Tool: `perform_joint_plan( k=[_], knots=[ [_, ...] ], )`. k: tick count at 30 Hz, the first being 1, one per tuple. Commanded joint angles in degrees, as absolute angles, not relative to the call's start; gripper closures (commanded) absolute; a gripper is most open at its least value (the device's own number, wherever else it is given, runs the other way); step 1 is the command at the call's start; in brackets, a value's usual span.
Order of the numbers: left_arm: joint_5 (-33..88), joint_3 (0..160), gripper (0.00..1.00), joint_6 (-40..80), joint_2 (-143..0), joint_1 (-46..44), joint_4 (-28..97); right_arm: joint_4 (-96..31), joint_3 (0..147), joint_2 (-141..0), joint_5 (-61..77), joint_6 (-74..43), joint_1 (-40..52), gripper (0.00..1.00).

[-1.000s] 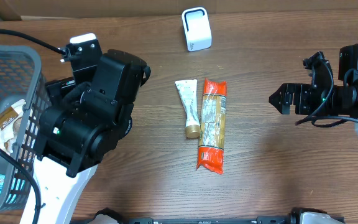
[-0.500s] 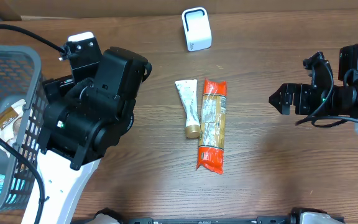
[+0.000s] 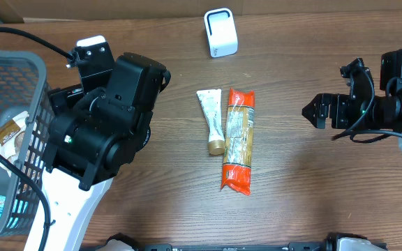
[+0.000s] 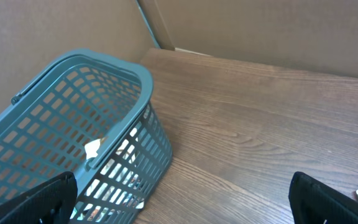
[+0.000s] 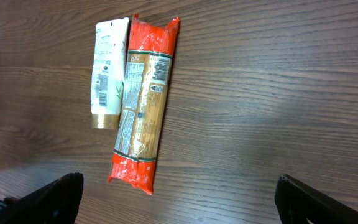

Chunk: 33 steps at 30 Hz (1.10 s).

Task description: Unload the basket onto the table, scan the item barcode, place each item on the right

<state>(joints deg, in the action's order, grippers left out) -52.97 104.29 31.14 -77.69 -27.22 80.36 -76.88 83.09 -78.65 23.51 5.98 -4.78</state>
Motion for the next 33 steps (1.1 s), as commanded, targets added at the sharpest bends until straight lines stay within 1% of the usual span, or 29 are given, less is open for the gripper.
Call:
perform_joint_plan(
  k=[1,13,17,20,23,28,33],
  knots=[
    [-54.59,105.60,0.01,30.41,-77.95,-26.89,79.85,-76.86,84.33,-78.26,23.18,5.76,-4.45,0.00],
    [-54.61,105.62,0.00,30.41,-77.93,-26.89,78.98,-76.86,84.33,-78.26,23.18,5.76,-4.45,0.00],
    [-52.23,107.50,0.00,29.69,-77.87,-23.83,78.78,-76.86,84.33,-78.26,23.18,5.76,-4.45,0.00],
    [-41.34,112.49,0.01,22.00,-77.87,-17.43,77.34,-76.86,84.33,-78.26,23.18,5.76,-4.45,0.00],
    [-29.47,118.30,0.00,16.45,-77.87,-8.01,76.40,-76.86,84.33,-78.26,23.16,5.78,-4.45,0.00],
    [-15.16,124.27,0.00,15.20,-77.87,11.29,76.47,-76.79,84.33,-78.26,23.16,5.78,-4.45,0.00],
    [-4.54,123.90,0.00,15.25,-79.26,30.85,76.47,-76.66,84.33,-78.26,23.16,5.78,-4.45,0.00]
  ],
)
